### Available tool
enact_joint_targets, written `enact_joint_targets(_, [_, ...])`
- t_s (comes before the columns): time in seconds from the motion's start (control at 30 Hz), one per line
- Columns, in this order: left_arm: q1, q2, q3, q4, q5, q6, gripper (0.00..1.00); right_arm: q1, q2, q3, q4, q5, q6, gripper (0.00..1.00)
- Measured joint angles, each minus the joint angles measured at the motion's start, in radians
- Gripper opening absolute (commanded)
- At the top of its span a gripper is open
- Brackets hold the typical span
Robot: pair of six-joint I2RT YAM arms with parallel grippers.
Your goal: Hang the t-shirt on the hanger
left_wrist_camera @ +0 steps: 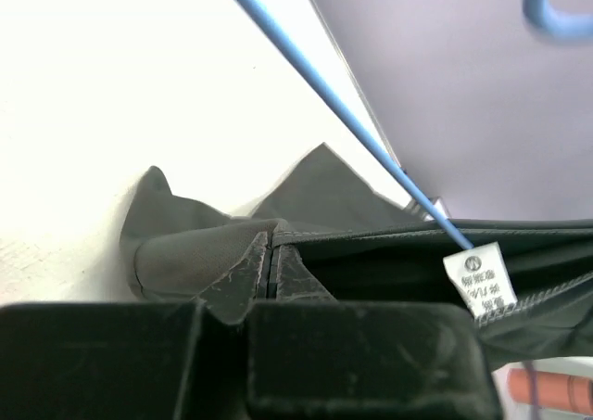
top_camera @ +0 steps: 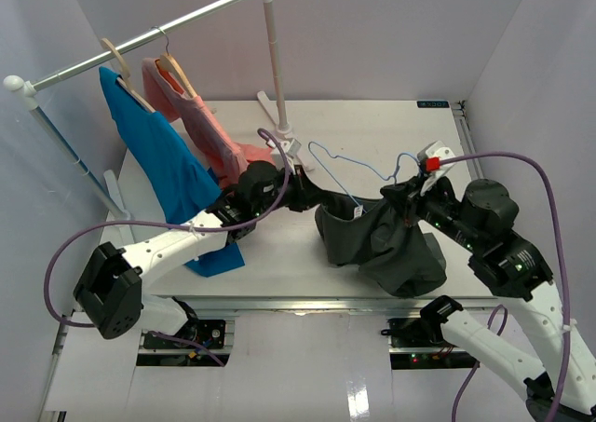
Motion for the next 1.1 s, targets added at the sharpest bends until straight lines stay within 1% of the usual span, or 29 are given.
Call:
enact_joint_targets(0.17, [0.088, -0.013, 0.127, -0.094, 0.021, -0.002, 0.00, 0.001, -0.071, 0.000, -0.024, 0.020, 0.010, 0.08])
enact_joint_targets(0.4, [0.146, 0.025, 0.278, -0.237, 0.098, 0.007, 0.00, 0.001, -0.114, -0.004, -0.054, 0.007, 0.012, 0.08])
enact_joint_targets(0.5, [0.169, 0.049, 0.332, -0.274, 0.149, 0.007, 0.00, 0.001, -0.133, -0.008, -0.069, 0.007, 0.017, 0.08])
enact_joint_targets(0.6, [0.180, 0.058, 0.345, -0.295, 0.178, 0.008, 0.00, 0.001, -0.133, -0.008, -0.082, 0.007, 0.019, 0.08])
enact_joint_targets(0.83, [0.197, 0.065, 0.367, -0.358, 0.192, 0.041, 0.00, 0.001, -0.114, -0.019, -0.095, -0.020, 0.011, 0.08])
enact_joint_targets(0.97, [0.198, 0.093, 0.427, -0.421, 0.184, 0.096, 0.00, 0.001, -0.106, -0.028, -0.095, -0.025, 0.006, 0.08])
enact_joint_targets(1.1, [0.198, 0.096, 0.450, -0.463, 0.148, 0.142, 0.00, 0.001, -0.103, -0.030, -0.094, -0.024, 0.000, 0.08])
